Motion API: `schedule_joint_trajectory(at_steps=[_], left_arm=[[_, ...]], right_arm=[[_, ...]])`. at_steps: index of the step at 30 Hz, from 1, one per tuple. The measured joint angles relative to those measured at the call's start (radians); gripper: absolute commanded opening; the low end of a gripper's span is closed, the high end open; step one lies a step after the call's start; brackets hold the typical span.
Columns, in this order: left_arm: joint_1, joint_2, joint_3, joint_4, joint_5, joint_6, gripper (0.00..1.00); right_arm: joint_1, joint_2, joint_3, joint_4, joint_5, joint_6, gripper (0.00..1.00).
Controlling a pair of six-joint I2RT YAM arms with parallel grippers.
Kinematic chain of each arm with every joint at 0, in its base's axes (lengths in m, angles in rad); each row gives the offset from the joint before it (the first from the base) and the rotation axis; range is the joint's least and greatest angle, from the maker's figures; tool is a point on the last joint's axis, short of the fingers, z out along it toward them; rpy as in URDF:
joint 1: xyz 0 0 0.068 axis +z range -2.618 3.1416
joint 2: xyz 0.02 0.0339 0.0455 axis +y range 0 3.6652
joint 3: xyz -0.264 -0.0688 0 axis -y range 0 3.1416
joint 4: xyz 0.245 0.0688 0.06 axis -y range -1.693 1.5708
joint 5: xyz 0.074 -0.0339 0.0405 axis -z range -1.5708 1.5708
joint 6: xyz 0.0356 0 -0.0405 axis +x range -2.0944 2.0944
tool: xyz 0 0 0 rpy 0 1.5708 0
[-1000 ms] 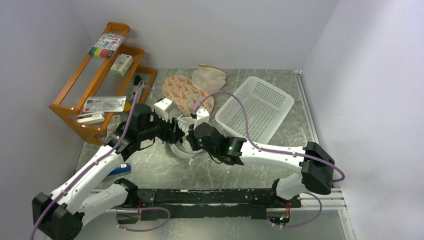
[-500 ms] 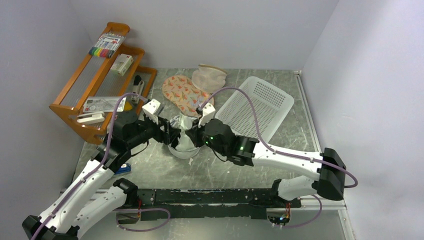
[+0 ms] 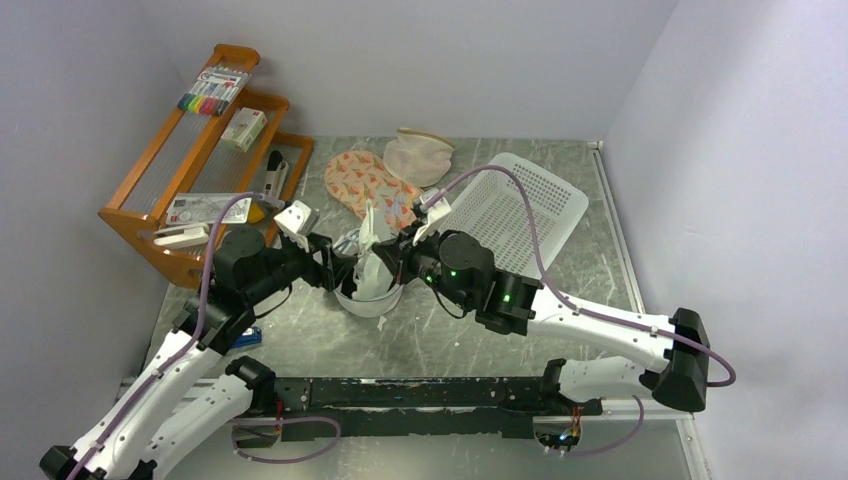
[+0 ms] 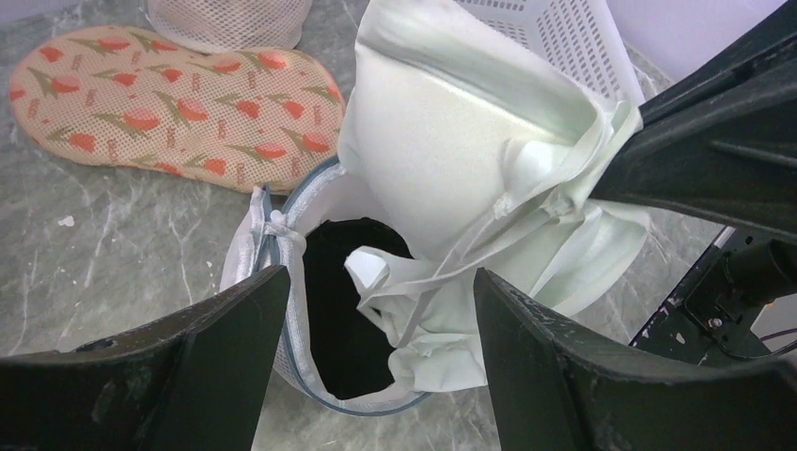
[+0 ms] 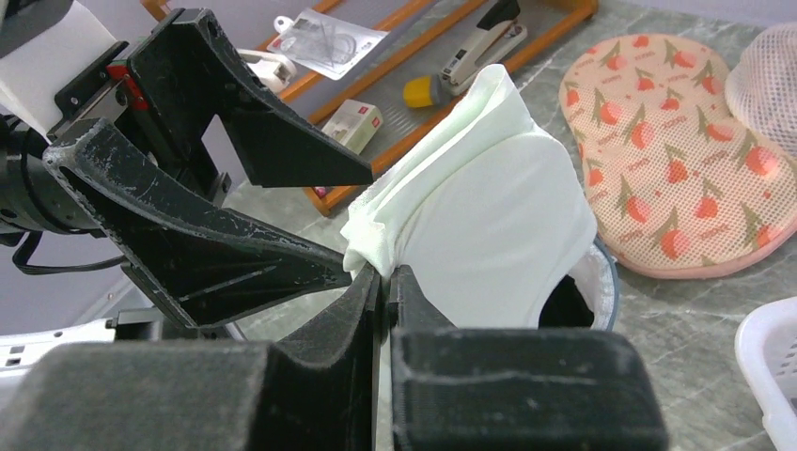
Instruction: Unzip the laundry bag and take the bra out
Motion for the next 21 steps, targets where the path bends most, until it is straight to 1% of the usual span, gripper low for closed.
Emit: schedule_joint_trajectory(at_steps=[10,21], left_arm=[[0.000,-0.034,-0.008,0.008,0.000,0.004,0.83],[0.000,-0.066,-0.017,0.018,0.000,0.007,0.84]], right_arm=[[-0.002,-0.061,0.002,0.008,0.023,-0.054,0.05],[-0.004,-0.098,0.103,0.008,0.116,-0.190,0.08]])
